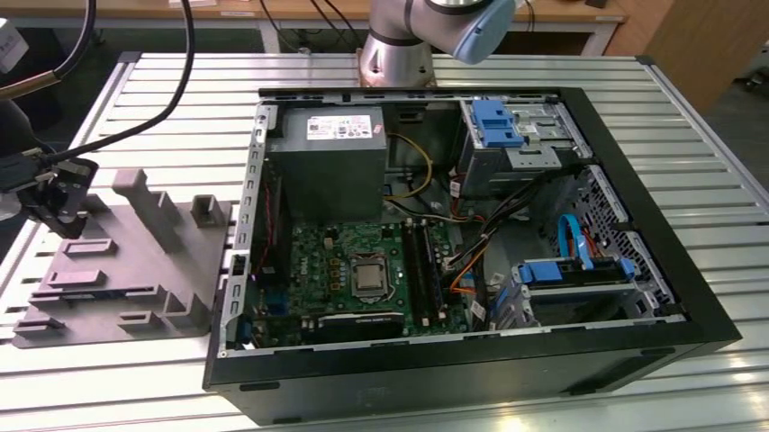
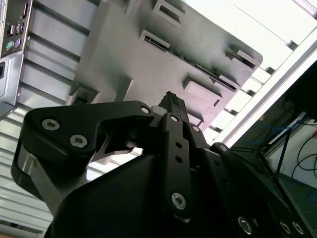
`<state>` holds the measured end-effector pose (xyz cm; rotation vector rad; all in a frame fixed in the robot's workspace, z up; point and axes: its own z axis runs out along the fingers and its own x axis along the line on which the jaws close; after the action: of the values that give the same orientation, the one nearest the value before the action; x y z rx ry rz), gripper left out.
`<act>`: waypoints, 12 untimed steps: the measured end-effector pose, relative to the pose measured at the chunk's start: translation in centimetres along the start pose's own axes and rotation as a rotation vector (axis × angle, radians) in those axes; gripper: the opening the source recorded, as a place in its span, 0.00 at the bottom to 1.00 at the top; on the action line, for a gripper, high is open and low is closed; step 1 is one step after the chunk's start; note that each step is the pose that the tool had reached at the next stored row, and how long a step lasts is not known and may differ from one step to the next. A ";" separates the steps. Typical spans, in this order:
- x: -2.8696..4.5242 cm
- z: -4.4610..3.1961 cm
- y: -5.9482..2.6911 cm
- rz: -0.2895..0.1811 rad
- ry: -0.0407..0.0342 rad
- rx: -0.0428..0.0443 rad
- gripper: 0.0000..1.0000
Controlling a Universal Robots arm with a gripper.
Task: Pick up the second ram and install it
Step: 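Pick up the second ram and move it above second insertion slot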
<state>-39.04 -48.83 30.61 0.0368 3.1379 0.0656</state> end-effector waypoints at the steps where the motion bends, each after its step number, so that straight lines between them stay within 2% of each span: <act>1: 0.00 0.01 0.00 -0.010 0.0004 0.0000 0.11; 7: 0.00 0.07 0.00 -0.098 0.0042 -0.0003 0.11; 12: 0.00 0.16 -0.01 -0.208 0.0088 -0.0004 0.11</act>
<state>-39.04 -48.83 30.45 -0.2900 3.1291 0.0657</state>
